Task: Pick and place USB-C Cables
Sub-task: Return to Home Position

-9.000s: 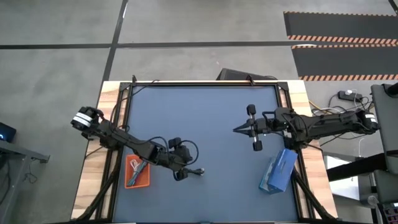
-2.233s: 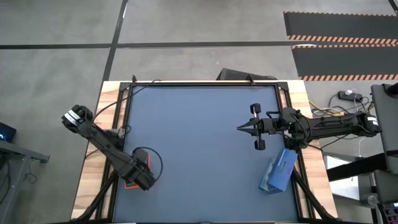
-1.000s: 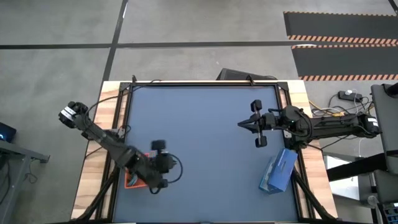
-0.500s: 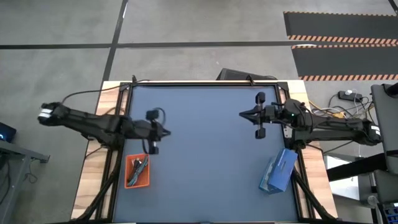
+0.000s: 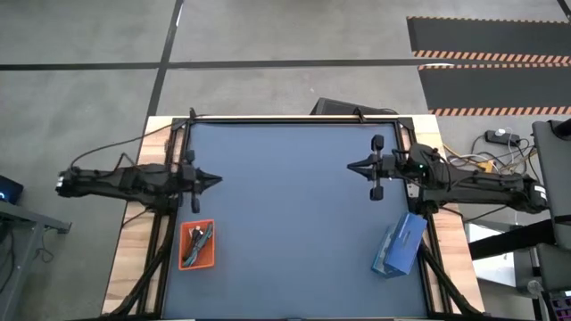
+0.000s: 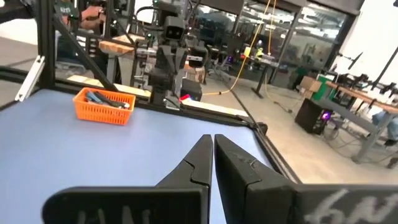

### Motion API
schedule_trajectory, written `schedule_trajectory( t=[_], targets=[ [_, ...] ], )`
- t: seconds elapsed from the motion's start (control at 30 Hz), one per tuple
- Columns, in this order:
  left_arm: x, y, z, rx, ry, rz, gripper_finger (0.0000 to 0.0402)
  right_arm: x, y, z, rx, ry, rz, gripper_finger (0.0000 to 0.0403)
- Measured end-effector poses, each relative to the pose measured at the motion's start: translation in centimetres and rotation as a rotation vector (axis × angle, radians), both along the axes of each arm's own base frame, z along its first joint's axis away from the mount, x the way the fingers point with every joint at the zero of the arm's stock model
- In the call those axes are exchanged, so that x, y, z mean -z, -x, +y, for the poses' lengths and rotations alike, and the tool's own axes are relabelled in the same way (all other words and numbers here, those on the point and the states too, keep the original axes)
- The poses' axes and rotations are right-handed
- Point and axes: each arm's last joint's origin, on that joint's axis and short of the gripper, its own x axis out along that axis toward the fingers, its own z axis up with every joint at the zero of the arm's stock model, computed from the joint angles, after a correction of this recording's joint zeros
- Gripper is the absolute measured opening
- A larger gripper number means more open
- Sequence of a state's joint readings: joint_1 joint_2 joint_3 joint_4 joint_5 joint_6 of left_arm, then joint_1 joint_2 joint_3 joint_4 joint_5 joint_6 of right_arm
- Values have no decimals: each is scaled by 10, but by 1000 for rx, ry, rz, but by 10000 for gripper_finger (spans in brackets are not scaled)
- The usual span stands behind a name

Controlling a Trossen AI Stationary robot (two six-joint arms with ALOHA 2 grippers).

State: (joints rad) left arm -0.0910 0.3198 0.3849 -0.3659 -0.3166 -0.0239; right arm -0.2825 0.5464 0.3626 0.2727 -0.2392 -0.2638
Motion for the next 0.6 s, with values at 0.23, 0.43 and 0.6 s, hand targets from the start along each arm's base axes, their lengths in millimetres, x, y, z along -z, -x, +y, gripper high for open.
schedule_trajectory(
  t=[0.23, 0.43, 0.6],
  targets=[
    [10, 21, 2, -10, 33, -165, 0, 2, 13, 4, 3, 32, -44, 9],
    [28, 22, 2, -10, 37, -198, 0, 6, 29, 8, 5, 57, -113, 9],
    [48, 12, 1, -16, 51, -191, 0, 13, 44, 12, 13, 88, -181, 9]
  ],
)
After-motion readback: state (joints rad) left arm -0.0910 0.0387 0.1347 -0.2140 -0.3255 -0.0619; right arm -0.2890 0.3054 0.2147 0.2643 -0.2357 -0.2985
